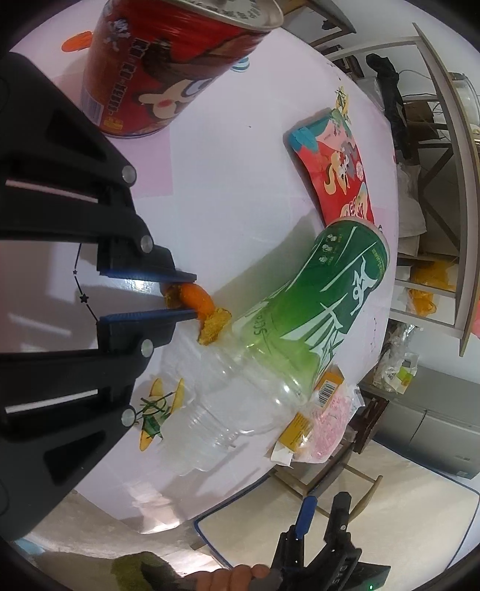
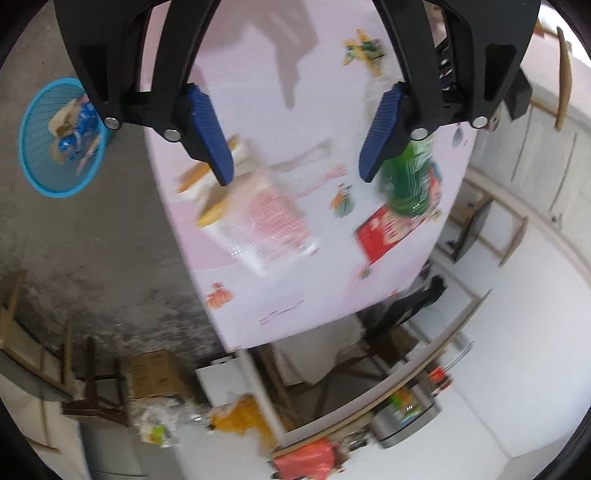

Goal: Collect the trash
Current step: 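Grasp the clear plastic bag with the right tool while the left holds the peel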

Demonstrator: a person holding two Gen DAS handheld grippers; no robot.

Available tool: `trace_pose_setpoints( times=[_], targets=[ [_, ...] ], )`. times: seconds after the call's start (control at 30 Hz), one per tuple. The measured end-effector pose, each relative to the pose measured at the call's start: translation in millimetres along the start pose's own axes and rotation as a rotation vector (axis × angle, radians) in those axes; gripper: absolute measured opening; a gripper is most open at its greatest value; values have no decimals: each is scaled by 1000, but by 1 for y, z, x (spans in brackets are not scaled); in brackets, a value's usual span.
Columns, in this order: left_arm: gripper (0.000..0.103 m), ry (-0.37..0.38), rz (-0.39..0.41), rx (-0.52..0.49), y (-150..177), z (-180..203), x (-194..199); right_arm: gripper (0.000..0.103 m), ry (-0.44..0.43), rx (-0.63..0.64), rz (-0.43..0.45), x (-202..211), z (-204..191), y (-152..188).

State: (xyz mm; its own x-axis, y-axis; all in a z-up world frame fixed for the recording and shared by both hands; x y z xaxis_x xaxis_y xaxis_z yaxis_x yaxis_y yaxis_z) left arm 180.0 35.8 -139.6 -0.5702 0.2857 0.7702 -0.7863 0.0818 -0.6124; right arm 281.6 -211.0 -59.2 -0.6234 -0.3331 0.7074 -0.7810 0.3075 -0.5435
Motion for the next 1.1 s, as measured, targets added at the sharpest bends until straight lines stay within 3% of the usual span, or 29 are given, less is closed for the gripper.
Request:
trace_pose_setpoints(
  times=[0.23, 0.3, 0.53, 0.6, 0.7, 0.77, 1.1],
  targets=[
    [12, 10, 2, 10, 2, -2, 2, 81, 95, 136, -29, -29, -1, -18],
    [12, 10, 2, 13, 2, -2, 3, 80, 99, 174, -46, -38, -8, -16],
    [12, -1, 5, -4, 2, -1, 3, 80, 243, 409, -82, -73, -29, 1],
    [12, 3, 5, -1, 3, -1, 3, 75, 293, 461, -90, -81, -30, 5],
    [12, 8, 5, 6, 3, -2, 4, 65, 294, 453, -109, -83, -31, 8],
    [12, 6, 8, 4, 3, -1, 4, 53, 324, 456, -118, -83, -27, 10],
    [12, 5, 14, 8, 4, -1, 5, 35, 292, 411, -88, -62, -32, 12]
  ],
)
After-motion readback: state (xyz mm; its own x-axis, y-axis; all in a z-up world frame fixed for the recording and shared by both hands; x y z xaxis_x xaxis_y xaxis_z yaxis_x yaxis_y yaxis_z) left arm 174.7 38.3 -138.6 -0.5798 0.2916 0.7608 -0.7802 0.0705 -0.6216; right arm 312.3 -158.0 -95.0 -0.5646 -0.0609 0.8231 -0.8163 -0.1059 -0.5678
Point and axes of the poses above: each gripper's, at about its wrist camera, not at the fingertips, and x roughly against the way its jaws point, z to its right, y to its underside, the point moved 8 cm from there along -x, roughly the way its jaws point, and after that the axes turned 1 degree about -x, right-handed, at the moved point
